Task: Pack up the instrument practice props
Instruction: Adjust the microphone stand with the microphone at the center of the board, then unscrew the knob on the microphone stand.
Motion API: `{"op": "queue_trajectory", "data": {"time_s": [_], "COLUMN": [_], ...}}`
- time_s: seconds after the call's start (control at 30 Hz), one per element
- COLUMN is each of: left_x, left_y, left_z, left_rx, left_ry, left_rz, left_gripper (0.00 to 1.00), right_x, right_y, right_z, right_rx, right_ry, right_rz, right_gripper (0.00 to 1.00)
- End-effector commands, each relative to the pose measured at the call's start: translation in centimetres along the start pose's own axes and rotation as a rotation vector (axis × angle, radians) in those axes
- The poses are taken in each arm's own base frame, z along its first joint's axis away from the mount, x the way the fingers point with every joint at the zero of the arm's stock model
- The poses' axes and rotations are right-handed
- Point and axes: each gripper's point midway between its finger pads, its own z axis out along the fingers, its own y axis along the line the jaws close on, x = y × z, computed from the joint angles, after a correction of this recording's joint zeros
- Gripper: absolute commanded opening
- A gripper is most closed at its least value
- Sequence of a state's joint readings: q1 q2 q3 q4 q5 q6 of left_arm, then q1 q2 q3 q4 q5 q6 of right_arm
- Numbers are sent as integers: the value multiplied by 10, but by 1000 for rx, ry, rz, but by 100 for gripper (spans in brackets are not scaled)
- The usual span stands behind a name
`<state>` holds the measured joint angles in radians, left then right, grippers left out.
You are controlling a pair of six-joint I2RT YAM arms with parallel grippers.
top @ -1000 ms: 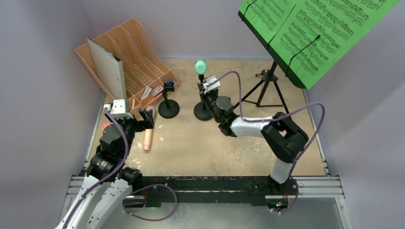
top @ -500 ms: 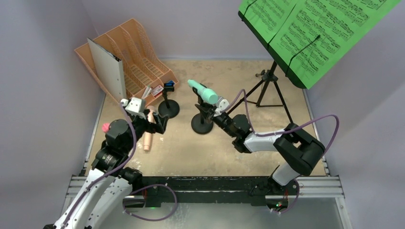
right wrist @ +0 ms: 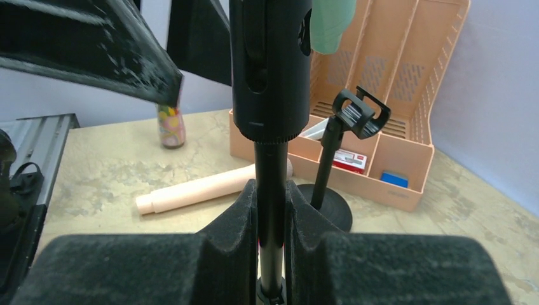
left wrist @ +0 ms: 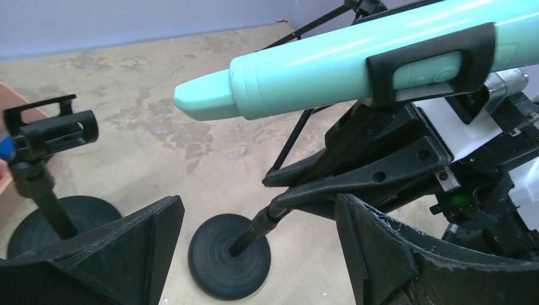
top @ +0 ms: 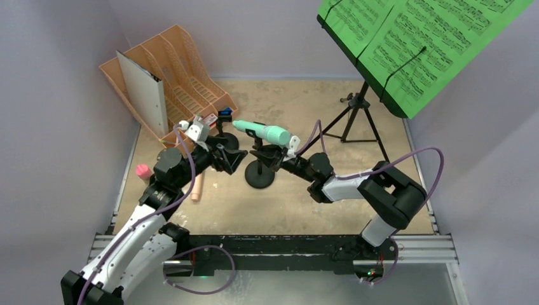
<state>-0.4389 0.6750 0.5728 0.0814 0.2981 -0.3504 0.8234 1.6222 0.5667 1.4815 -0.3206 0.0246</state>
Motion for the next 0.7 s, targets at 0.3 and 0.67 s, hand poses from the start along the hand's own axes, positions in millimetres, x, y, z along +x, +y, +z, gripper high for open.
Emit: {"op": "queue_trajectory", "data": {"time_s": [0.3, 0.67], "left_x": [0, 17], "left_y": [-4, 0], "left_z": [21, 34], "left_rx": [76, 73], "left_ry": [-131, -185], "left_rz": [-97, -119], "left_gripper": [91, 89], "right_x": [-76, -58], "right_y": [12, 5], "right_z": [-3, -45], "right_rx": [-57, 22], "right_ry": [-247, -118], "right_rz": [-28, 35], "right_gripper": [56, 76]}}
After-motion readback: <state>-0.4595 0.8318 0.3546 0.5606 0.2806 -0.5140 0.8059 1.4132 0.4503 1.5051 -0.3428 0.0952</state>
